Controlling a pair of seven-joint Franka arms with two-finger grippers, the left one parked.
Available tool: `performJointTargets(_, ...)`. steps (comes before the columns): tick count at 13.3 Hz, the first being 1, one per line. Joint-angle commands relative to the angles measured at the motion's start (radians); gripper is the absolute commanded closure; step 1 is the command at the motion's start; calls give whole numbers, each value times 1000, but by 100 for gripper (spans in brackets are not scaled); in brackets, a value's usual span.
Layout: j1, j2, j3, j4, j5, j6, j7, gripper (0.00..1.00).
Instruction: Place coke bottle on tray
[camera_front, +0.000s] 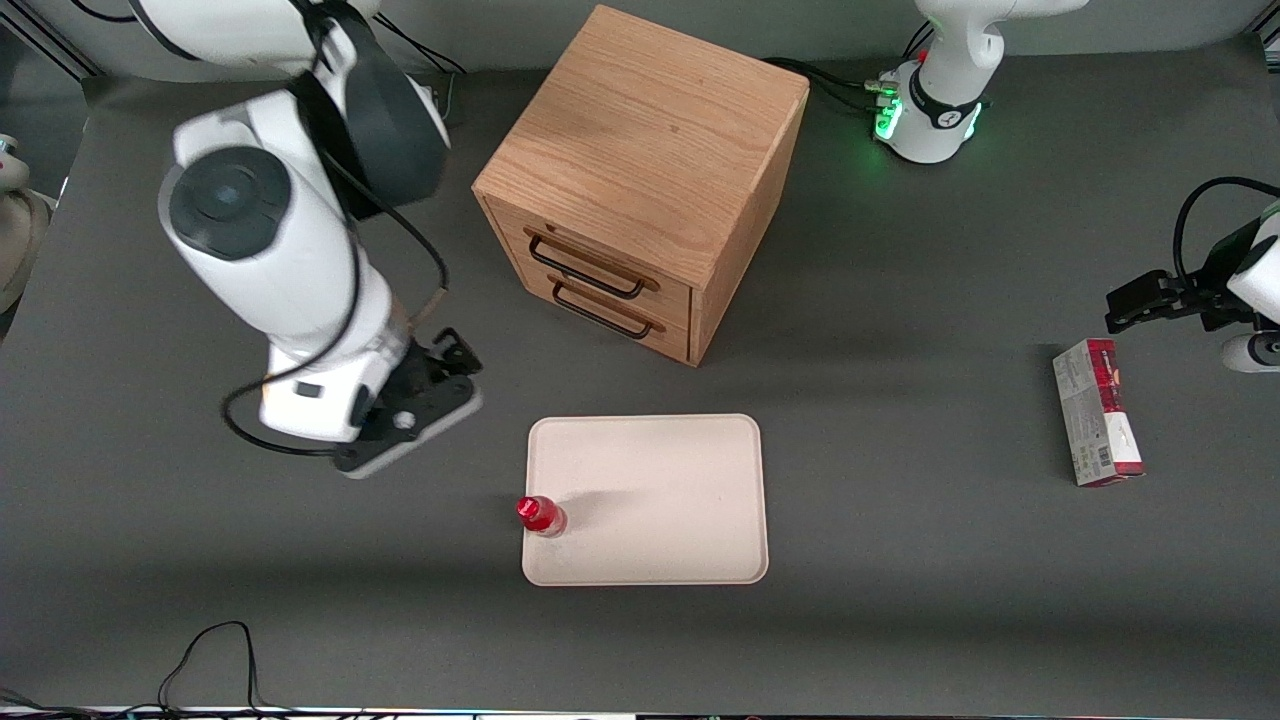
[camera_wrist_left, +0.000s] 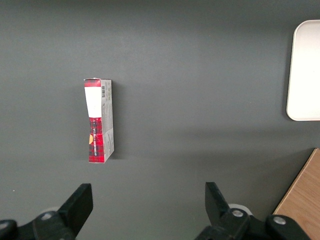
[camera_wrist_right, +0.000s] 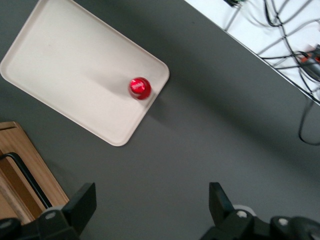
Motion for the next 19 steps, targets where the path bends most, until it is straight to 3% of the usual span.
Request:
performJointTargets(1,-34,-164,-36,-206,0,20,12,0)
performJointTargets(5,-210,-336,-29,-430,92,95,10,0)
performJointTargets(10,-336,-477,-30,-606,89,131,21,0)
performJointTargets(19,-402,-508,-43,-624,76,111,41,0)
